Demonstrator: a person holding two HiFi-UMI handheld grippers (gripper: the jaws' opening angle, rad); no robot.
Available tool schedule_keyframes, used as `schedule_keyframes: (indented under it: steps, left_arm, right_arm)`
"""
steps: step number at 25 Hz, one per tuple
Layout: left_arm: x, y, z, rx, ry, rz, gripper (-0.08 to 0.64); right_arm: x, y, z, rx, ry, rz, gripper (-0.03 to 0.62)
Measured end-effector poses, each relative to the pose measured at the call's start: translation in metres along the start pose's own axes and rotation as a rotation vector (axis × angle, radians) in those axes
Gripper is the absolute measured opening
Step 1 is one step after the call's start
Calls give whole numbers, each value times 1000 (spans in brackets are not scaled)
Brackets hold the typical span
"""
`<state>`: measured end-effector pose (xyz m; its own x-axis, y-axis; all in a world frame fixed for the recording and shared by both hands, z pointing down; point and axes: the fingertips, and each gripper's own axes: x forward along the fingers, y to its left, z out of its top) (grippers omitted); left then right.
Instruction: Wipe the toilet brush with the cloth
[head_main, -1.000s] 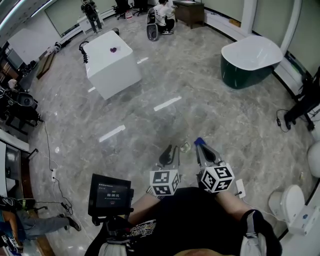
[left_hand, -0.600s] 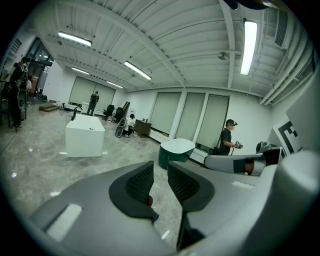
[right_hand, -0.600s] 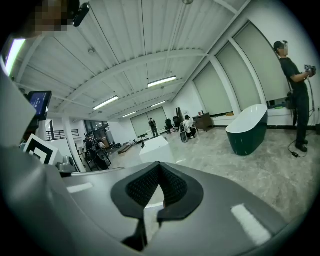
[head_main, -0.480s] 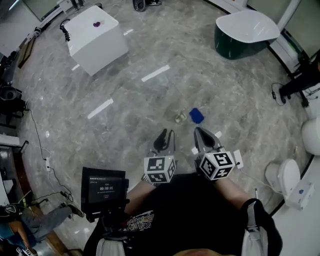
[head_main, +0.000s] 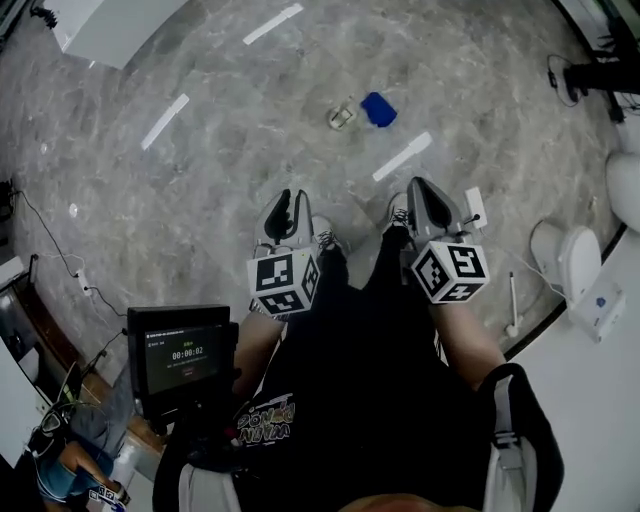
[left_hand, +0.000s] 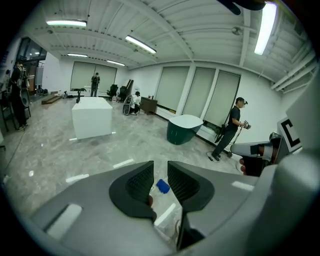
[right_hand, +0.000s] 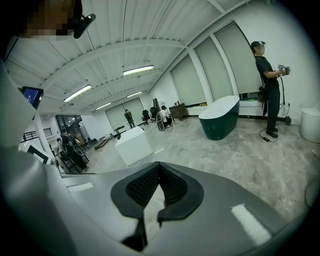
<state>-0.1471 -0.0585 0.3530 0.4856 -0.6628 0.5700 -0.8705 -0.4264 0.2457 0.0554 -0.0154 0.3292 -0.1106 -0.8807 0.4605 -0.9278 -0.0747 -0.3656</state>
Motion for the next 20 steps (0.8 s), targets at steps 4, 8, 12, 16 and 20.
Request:
schedule_keyframes:
  steps: [4, 8, 12, 16, 20]
  left_arm:
    - [15, -4, -9, 9, 34, 12, 87]
    - [58, -37, -4, 124, -52, 38, 87]
    - [106, -70, 4, 282, -146, 81, 119]
    - [133, -83, 1, 282, -182, 127, 200]
    - [156, -85, -17, 239, -170, 187, 215]
  right_arm:
    - [17, -15, -7, -72, 34, 14, 46]
    - [51, -58, -21, -128, 93, 54, 71]
    - [92, -104, -39, -173, 155, 121, 74]
    - [125, -130, -52, -229, 193, 179, 98]
    - [164, -159, -72, -301, 248, 211, 110]
